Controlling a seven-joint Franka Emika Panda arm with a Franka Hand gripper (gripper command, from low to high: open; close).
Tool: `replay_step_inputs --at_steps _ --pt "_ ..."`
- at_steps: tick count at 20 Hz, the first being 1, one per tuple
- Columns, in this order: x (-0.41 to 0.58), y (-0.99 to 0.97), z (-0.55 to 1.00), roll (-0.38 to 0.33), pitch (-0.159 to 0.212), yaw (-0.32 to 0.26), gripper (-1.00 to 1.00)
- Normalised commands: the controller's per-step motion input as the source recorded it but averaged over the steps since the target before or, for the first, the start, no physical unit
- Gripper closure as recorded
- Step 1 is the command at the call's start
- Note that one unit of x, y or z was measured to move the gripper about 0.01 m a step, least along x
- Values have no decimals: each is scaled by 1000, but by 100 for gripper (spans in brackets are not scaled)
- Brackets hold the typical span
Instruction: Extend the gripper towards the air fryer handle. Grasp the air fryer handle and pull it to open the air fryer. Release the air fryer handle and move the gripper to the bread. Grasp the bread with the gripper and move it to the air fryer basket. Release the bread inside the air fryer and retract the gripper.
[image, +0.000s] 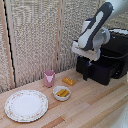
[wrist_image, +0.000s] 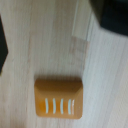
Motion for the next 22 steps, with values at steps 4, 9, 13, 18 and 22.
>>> replay_step_inputs --at_steps 4,9,13,18,22 --pt "399 461 363 0 68 108 -100" --pt "237 394 309 0 171 228 -100" --pt "31 314 350 0 255 249 -100" --pt "-16 264 323 -36 299 254 -100" --pt "-25 114 287 -41 200 307 -100"
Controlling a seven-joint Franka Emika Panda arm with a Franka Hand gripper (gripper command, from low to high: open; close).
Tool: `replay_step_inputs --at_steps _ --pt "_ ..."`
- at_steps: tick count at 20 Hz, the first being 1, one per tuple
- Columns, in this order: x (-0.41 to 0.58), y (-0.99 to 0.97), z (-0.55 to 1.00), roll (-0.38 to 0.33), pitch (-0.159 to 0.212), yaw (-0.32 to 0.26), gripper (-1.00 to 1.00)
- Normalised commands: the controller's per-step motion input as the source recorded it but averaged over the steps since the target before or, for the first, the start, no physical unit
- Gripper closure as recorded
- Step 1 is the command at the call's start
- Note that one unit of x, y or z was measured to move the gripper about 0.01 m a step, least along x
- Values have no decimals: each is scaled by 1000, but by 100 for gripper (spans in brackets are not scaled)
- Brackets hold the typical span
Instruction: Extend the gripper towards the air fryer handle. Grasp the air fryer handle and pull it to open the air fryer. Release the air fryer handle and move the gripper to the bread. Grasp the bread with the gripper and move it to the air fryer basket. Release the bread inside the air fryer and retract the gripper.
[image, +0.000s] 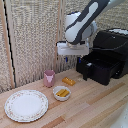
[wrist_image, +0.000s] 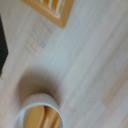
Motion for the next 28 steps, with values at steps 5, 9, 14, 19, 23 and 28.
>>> replay_step_inputs --at_steps 5,9,14,19,23,28 --pt "-1 6 299 -5 58 362 -100" --pt "0 -29 113 0 0 375 -100" --pt "0 -156 -14 0 2 361 -100" --pt "-16 -469 -186 -37 4 232 -100" --pt "16 -500 -314 -15 0 168 -100" --pt "158 -202 -431 97 -84 146 -100"
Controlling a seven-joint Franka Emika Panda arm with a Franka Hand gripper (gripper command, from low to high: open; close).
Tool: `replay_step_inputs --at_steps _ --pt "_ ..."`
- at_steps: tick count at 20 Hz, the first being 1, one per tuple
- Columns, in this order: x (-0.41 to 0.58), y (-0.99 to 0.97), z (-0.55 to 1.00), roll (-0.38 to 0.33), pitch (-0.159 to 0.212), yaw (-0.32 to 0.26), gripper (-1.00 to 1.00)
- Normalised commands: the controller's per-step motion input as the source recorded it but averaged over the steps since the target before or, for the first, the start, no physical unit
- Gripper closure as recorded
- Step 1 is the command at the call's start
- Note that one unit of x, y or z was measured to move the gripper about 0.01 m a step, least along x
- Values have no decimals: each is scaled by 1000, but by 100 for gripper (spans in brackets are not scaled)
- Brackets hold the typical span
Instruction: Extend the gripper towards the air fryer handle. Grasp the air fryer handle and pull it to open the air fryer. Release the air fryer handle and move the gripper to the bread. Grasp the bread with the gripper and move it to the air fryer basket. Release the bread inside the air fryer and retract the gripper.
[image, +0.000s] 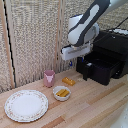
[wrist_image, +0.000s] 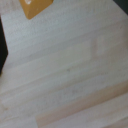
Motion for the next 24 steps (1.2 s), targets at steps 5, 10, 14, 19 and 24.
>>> replay_step_inputs --at_steps 5,10,14,19,24 --pt "223 18 -403 231 -177 135 -100" --pt "165 5 -259 233 -70 81 -100" --pt "64 -6 -121 80 92 0 -100" --pt "85 -29 -72 0 127 0 -100" --pt "153 -189 -153 4 89 18 -100"
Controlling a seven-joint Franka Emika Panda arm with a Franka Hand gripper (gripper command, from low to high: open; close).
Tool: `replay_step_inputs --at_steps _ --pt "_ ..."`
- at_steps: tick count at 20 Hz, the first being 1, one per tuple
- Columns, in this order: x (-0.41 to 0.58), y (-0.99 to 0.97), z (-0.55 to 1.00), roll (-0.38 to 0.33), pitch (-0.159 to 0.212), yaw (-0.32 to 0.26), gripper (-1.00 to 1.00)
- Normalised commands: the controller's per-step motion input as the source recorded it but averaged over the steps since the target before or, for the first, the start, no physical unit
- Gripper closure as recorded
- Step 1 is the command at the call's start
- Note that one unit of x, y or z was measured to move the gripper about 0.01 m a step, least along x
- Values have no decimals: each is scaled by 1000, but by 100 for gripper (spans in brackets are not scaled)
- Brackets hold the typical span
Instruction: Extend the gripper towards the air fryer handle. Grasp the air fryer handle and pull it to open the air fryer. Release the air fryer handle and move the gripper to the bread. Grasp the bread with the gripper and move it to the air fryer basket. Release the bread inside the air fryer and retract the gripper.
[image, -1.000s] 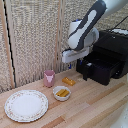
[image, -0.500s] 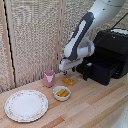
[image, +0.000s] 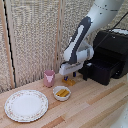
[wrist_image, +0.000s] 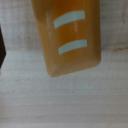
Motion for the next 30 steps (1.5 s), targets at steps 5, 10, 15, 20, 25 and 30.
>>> replay_step_inputs --at_steps 5,10,15,20,25,30 --pt "97 -145 -64 45 3 66 -100" --pt "67 -17 -54 60 0 121 100" --pt "73 -41 -72 27 33 107 100" --pt "34 -270 -95 54 56 157 100" --pt "14 -27 -60 21 8 70 100" --pt "148 61 84 12 3 9 100"
